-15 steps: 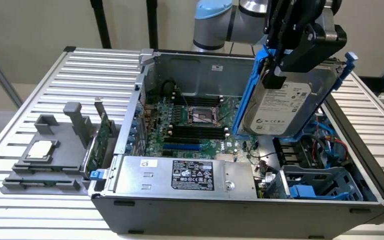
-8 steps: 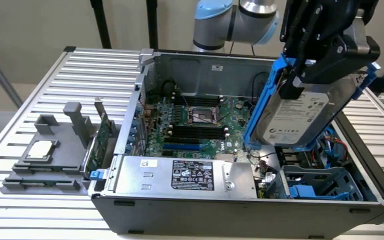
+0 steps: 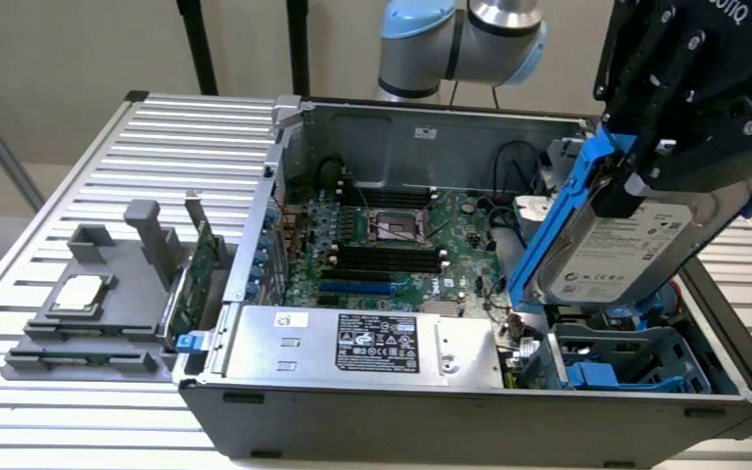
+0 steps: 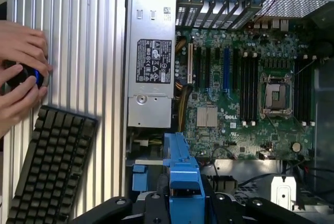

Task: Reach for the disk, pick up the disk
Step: 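Pick up the disk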

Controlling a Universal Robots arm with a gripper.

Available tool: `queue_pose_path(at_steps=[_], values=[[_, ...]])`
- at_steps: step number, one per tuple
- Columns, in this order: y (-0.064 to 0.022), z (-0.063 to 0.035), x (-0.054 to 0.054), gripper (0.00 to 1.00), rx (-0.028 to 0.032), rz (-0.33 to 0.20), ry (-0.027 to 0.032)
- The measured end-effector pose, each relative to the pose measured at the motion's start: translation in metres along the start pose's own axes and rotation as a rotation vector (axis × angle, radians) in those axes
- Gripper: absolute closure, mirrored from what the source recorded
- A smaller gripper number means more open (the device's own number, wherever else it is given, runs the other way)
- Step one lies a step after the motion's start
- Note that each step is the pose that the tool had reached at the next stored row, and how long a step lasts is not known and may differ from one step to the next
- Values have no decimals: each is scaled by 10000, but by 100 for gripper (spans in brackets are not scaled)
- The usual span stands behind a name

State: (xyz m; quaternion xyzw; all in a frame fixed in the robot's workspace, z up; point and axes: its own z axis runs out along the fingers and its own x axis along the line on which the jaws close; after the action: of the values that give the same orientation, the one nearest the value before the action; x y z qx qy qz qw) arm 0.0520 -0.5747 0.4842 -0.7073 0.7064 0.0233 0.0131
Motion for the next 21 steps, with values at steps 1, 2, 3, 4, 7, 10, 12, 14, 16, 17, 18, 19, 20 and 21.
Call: queue_pose_path(at_steps=[1,2,3,4,7,10,12,14,16,17,18,19,20,21], values=[[-26,-2,23,68,-1,0,0],[-55,-3,48,68,-1,0,1],[-82,-5,71,68,-2,0,0],[-108,-6,92,68,-2,0,0],[-200,-11,151,68,-4,0,-1],[-311,-14,180,68,-5,0,-25],[-368,-15,184,68,-5,-4,-90],[-394,-15,184,68,-5,-10,-139],[-441,-16,190,68,-5,-13,-159],[-476,-17,196,68,-6,-12,-160],[-510,-18,202,68,-6,-13,-159],[-531,-19,209,68,-7,-15,-158],[-541,-19,215,68,-7,-17,-159],[-540,-18,216,68,-6,-20,-159]])
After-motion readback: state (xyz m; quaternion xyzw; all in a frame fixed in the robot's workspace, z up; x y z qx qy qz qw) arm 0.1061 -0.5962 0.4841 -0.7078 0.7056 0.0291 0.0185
